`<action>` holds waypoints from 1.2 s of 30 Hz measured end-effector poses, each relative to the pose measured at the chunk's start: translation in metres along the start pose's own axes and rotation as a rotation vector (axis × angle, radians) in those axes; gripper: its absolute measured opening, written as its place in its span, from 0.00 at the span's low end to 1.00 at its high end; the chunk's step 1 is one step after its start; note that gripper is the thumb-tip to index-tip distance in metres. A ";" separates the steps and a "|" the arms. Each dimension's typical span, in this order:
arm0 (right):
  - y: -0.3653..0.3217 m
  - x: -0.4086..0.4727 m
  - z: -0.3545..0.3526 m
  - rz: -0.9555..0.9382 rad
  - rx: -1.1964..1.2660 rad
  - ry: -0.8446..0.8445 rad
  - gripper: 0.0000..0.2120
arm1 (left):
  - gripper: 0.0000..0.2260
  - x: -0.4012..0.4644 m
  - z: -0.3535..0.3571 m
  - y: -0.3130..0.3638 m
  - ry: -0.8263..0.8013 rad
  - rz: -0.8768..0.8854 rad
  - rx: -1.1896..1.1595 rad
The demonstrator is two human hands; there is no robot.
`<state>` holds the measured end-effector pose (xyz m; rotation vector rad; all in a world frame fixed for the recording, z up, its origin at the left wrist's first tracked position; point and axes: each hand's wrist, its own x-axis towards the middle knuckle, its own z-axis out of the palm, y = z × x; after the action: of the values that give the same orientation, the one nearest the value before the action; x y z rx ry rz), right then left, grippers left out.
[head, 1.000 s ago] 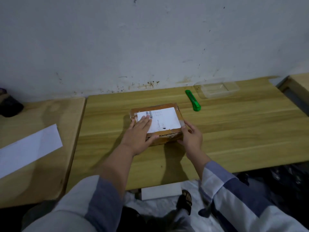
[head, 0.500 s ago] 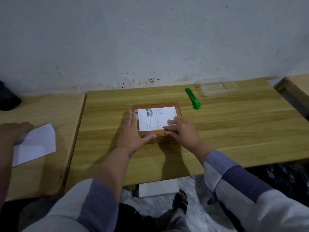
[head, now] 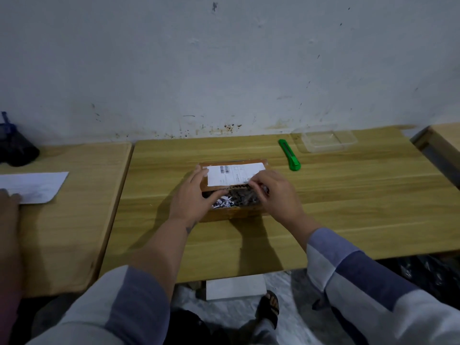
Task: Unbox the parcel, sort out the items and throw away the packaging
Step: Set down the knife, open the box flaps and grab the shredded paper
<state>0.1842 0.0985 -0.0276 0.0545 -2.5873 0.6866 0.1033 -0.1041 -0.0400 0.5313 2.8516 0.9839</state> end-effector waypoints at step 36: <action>0.093 0.191 0.025 0.073 0.135 -0.099 0.14 | 0.19 0.172 -0.017 0.021 0.219 0.118 -0.097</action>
<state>-0.0113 0.1828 -0.0053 0.0373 -2.6448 0.9064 -0.0550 -0.0390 -0.0075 0.6245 2.9692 1.2668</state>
